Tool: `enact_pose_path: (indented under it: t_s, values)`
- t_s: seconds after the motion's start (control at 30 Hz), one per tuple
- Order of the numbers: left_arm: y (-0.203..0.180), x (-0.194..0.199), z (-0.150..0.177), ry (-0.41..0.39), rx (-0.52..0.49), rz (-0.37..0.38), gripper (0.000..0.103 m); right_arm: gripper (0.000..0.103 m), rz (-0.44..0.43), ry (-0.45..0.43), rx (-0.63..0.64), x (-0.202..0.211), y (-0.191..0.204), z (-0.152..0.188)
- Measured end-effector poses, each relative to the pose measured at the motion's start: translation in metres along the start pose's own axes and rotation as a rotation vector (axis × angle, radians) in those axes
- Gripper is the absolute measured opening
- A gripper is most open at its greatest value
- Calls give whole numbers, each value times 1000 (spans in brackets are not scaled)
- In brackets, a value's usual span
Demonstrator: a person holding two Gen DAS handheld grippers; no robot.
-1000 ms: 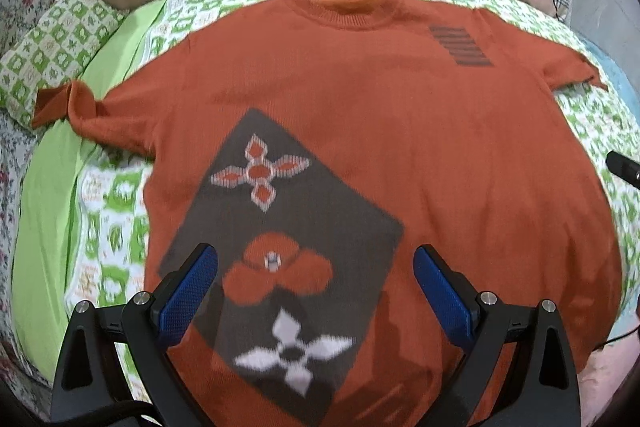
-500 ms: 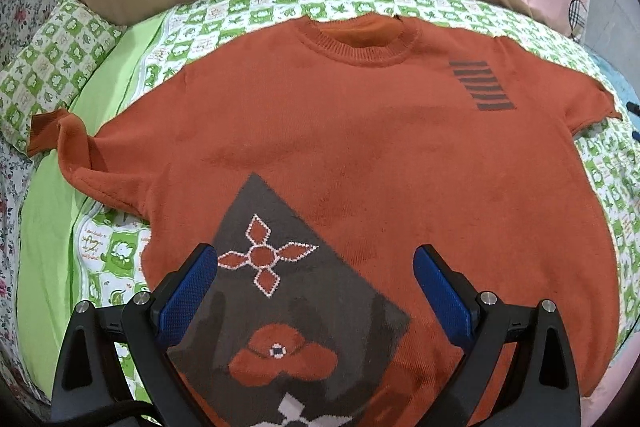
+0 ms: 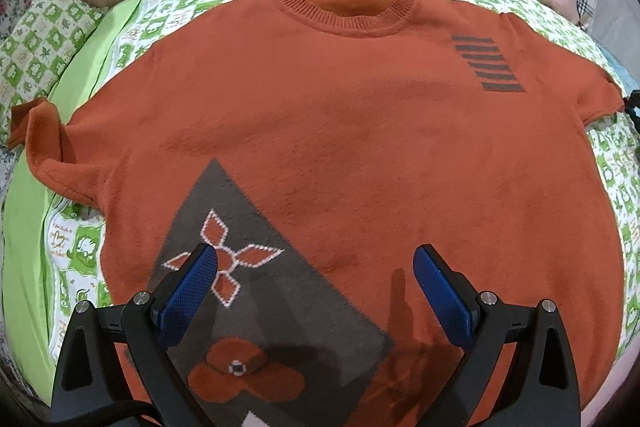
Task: Fold small clothes
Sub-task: 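Grasp the sweater's sleeve cuff with the right gripper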
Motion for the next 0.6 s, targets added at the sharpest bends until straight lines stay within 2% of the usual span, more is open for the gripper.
enact_pose_path:
  t_s: [0.1,0.23,0.37,0.53,0.6]
  values:
    - [-3,-1,1,3,3,23,99,8,-77,-64,108,25,32,4]
    - [-4,-1,4,2,16,57,99,8,-218,-56,266,58,99,37]
    - [2,7,11,-13,36,85,99,8,-393,42,395,78,175,95]
    - [23,16,12,-44,86,113,99,7,-610,256,503,84,269,209]
    - [34,19,12,-56,112,132,99,7,-669,344,524,85,296,254]
Point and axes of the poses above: each gripper's, at about its wrist camera, not at the fingertips, and x roughly against the way its jaws point, y to its left, z to its underside, the point moved 5 cm from there along -x, roughly the way its jaws point, and after that the axes turned 5 degrees about z, right-handed, at the moved point
